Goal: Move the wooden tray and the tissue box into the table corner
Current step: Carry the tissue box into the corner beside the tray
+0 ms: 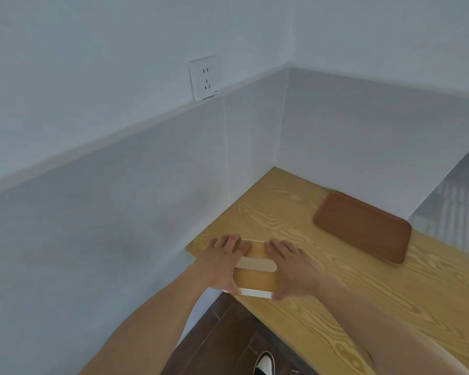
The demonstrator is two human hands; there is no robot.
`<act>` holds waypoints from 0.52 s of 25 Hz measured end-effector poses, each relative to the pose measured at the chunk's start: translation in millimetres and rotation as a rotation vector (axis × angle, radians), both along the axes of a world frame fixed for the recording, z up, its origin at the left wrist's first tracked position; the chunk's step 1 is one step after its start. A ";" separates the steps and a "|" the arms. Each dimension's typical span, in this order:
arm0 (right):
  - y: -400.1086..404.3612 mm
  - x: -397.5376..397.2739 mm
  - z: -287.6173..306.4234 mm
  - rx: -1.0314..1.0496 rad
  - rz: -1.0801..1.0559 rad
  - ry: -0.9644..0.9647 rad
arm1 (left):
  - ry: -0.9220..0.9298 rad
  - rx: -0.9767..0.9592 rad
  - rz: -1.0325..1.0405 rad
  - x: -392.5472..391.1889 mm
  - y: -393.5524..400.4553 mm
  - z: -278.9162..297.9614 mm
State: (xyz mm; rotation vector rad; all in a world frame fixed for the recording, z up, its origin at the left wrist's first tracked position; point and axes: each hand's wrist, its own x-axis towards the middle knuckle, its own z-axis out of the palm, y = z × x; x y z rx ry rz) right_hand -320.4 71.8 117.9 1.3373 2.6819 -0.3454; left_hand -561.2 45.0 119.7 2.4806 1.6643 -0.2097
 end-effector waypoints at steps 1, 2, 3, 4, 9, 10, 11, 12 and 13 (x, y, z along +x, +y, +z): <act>10.8 2.2 -2.0 -0.001 -0.014 0.008 | -0.002 -0.001 -0.010 1.7 13.1 -0.8; 24.2 5.5 -4.3 0.001 -0.035 0.016 | 0.002 0.001 -0.025 4.9 29.2 -0.8; 36.7 8.8 -5.6 0.003 -0.056 0.020 | 0.007 0.009 -0.043 8.4 45.0 -0.2; 48.3 12.2 -6.1 0.003 -0.076 0.024 | 0.009 0.019 -0.059 12.3 60.5 0.0; 100.4 38.8 -11.4 -0.043 -0.162 0.027 | 0.042 -0.013 -0.130 41.7 132.6 -1.9; 108.9 43.8 -13.1 -0.050 -0.174 0.029 | 0.043 -0.024 -0.132 47.3 143.4 -4.0; 116.3 47.7 -15.1 -0.053 -0.184 0.034 | 0.043 -0.033 -0.134 51.7 153.0 -5.9; 124.2 50.9 -17.5 -0.057 -0.194 0.040 | 0.051 -0.047 -0.141 55.8 163.1 -8.1; 130.0 52.9 -19.7 -0.064 -0.201 0.039 | 0.065 -0.062 -0.149 58.6 171.8 -9.9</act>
